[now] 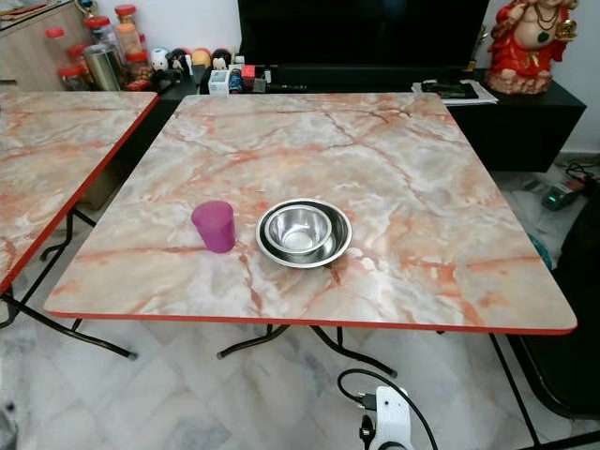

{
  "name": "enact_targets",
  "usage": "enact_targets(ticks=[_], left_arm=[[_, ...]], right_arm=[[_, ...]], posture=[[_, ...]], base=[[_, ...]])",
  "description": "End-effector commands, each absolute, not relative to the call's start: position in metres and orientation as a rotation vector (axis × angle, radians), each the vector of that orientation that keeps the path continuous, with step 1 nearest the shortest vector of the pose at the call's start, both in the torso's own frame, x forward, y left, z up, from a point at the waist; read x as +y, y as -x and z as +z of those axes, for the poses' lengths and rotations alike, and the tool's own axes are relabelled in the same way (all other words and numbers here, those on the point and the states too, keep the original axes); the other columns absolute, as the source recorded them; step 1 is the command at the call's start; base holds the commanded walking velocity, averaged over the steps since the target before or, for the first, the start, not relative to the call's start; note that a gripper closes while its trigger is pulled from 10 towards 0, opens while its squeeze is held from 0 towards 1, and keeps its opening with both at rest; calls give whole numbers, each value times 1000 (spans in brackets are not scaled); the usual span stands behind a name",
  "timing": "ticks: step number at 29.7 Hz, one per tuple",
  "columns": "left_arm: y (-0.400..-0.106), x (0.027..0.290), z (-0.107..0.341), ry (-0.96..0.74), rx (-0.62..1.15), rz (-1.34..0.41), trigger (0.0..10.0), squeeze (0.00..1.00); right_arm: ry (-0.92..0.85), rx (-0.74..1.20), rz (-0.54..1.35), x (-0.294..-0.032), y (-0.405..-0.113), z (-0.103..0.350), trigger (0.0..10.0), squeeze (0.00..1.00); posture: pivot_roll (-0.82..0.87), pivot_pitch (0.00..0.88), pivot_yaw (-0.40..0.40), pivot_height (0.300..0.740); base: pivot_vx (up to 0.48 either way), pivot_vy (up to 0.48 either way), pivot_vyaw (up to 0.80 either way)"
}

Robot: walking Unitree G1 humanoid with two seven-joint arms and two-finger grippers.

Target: Setting the table

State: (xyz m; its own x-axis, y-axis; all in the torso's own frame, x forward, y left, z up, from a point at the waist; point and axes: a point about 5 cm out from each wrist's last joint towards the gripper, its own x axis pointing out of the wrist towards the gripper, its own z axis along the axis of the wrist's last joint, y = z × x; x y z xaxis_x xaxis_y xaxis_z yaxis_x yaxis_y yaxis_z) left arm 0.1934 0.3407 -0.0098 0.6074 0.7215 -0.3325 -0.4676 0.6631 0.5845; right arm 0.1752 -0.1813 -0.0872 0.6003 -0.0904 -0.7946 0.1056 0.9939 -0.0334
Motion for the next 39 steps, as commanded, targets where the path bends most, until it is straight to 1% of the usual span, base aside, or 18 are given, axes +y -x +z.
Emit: enact_targets(ticks=[1,2,4,6,8,12,16,21,25,31,39], left_arm=[[-192,323,-24,-481,654,584,10000,0],[-192,305,-36,-429,704,463,10000,0],[-191,284,-49,-367,761,340,10000,0],[-191,270,-55,-334,783,269,10000,0],[-189,253,-64,-225,827,204,10000,0],[-193,226,-70,-178,845,63,10000,0],[-202,219,-67,-151,818,54,10000,0],[-207,213,-65,-163,821,25,10000,0],[-205,215,-66,-163,838,60,10000,0],[-201,217,-68,-170,847,62,10000,0],[-198,219,-69,-171,854,73,10000,0]], right_arm=[[-25,932,-121,-181,-173,-88,10000,0],[-27,931,-120,-181,-174,-88,10000,0],[-28,931,-120,-181,-174,-88,10000,0],[-26,933,-118,-182,-174,-88,10000,0],[-25,929,-119,-184,-176,-87,10000,0],[-8,928,-105,-185,-179,-86,10000,0],[-19,918,-119,-187,-183,-84,10000,0],[-15,907,-110,-187,-188,-81,10000,0],[-9,920,-91,-185,-188,-82,10000,0],[-12,925,-91,-184,-186,-83,10000,0],[-21,929,-93,-182,-185,-84,10000,0]], posture=[[-22,0,44,740],[-28,0,44,740],[-31,0,44,740],[-39,0,43,740],[-44,0,40,740],[-51,0,31,740],[-52,0,20,740],[-57,0,17,740],[-57,0,14,740],[-56,0,22,740],[-54,0,25,740]], base=[[0,0,0],[0,0,0],[0,0,0],[0,0,0],[0,0,0],[0,0,0],[0,0,0],[0,0,0],[0,0,0],[0,0,0],[0,306,0]])
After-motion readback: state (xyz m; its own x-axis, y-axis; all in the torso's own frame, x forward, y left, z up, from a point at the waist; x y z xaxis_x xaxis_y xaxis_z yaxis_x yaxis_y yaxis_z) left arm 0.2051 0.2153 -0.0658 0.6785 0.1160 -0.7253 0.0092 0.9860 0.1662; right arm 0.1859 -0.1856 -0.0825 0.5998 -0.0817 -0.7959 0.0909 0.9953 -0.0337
